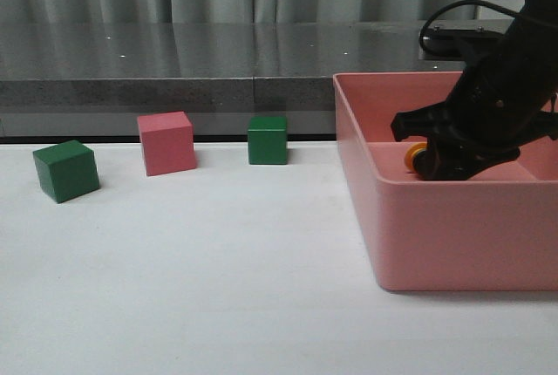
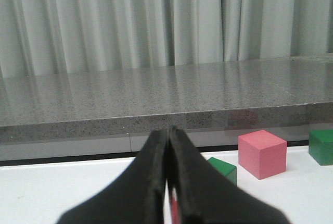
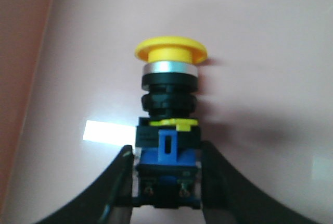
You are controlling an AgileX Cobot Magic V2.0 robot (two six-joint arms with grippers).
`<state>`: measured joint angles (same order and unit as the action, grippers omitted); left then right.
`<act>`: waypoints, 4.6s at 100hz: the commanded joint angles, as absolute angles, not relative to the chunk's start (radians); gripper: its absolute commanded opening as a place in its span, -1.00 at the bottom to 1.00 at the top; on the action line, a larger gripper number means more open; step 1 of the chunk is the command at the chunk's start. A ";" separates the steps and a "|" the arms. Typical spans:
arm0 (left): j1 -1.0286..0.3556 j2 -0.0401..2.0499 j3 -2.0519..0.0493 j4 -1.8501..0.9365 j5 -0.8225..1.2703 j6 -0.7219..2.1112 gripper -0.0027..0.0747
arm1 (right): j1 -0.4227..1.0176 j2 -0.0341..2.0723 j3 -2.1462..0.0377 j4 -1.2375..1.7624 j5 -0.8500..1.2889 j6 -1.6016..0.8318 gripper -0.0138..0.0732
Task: Place and stand button with both arms
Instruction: 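Lower the right gripper and grasp the button's blue body, then lift the button out of the bin and carry it toward the cubes, then lower the button onto the table on its side and release it, then withdraw the right gripper away from the table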
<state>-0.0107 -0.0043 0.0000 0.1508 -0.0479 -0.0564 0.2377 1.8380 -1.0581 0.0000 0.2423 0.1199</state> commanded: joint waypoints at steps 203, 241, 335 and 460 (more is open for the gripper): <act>-0.011 -0.035 0.045 0.149 -0.128 -0.069 -0.98 | 0.693 2.021 -1.630 0.398 0.615 -1.011 0.53; -0.011 -0.035 0.045 0.149 -0.128 -0.069 -0.98 | 0.570 1.783 -1.639 0.397 0.720 -0.841 -0.77; -0.011 -0.035 0.045 0.149 -0.128 -0.069 -0.98 | 0.115 0.674 -0.554 0.403 0.152 -0.554 -0.82; -0.011 0.107 -0.230 -0.053 0.118 -0.069 -0.98 | 0.115 0.272 -0.343 0.403 0.228 -0.554 -0.82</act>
